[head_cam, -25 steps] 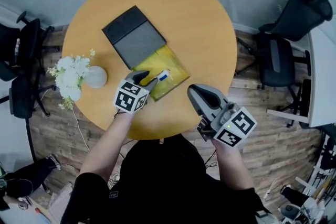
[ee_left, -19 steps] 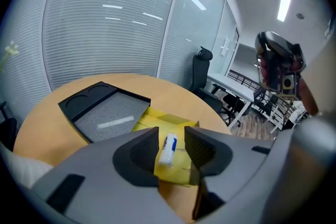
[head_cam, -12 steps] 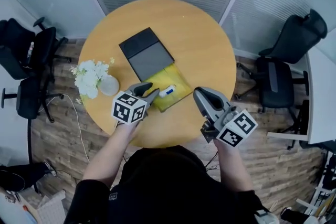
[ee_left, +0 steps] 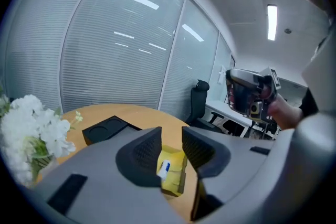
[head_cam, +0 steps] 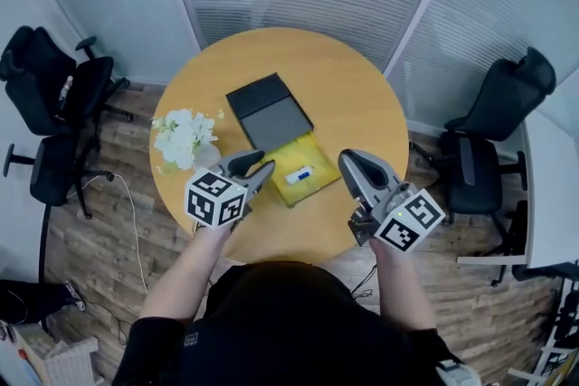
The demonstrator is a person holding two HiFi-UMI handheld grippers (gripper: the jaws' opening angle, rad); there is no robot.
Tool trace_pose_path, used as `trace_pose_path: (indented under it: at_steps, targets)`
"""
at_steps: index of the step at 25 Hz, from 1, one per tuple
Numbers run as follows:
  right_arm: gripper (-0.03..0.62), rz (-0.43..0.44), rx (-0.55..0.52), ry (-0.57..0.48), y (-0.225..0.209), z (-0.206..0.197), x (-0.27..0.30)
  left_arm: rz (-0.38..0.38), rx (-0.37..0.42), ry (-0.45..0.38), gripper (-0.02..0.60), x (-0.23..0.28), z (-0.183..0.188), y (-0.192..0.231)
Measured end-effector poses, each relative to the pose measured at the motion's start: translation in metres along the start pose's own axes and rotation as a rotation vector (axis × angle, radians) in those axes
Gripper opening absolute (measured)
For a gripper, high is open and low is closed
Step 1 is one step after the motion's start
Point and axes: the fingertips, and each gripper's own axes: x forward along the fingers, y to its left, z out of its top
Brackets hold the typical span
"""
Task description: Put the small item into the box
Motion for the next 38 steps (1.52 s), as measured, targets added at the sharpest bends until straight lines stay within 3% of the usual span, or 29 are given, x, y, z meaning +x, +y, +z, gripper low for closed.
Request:
trace_pose_path:
  at_steps: [7, 13, 18, 28, 38]
  targets:
    - [0.035, -0.029, -0.034, -0.027, 0.039, 0.010, 0.026, -0.005, 0.065, -0.126, 0.123, -0.080, 0.028, -0.002]
    - [0.035, -0.078, -0.144, -0.025, 0.090, 0.009, 0.032, -0.004, 0.061, -0.193, 0.115, -0.136, 0.023, 0.003]
    - [0.035, -0.108, -0.159, -0.003, 0.118, 0.002, 0.025, -0.003, 0.064, -0.248, 0.112, -0.174, 0.024, 0.003]
    - [0.035, -0.076, -0.159, -0.022, 0.119, 0.009, 0.013, 0.133, 0.045, -0.327, 0.101, -0.211, 0.033, 0.013]
    - [0.035, -0.059, -0.200, -0.019, 0.105, 0.014, 0.004, 0.182, 0.053, -0.350, 0.091, -0.203, 0.044, 0.008]
